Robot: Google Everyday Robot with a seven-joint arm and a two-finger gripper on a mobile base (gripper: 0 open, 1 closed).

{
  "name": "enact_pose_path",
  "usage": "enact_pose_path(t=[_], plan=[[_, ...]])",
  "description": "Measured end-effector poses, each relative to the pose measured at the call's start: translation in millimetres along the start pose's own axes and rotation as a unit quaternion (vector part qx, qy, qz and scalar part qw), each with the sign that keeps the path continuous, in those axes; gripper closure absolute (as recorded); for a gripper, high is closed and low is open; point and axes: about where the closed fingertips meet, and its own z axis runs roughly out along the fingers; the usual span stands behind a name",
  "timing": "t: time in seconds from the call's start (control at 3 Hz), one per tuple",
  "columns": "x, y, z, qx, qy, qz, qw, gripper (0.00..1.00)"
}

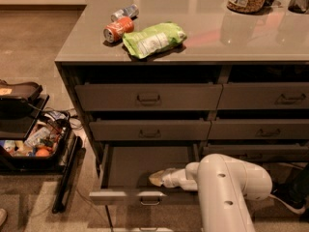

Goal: Open bottom drawer

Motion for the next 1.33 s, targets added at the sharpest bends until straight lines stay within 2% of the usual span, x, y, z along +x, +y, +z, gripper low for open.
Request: enact_pose_path(t=[0.67,1.0,1.33], plan=[[0.0,0.0,0.1,0.0,0.0,0.0,1.0,0.12],[0.0,0.1,0.1,0.0,0.0,0.0,1.0,0.0],[0.0,0.1,0.1,0.0,0.0,0.0,1.0,0.0]])
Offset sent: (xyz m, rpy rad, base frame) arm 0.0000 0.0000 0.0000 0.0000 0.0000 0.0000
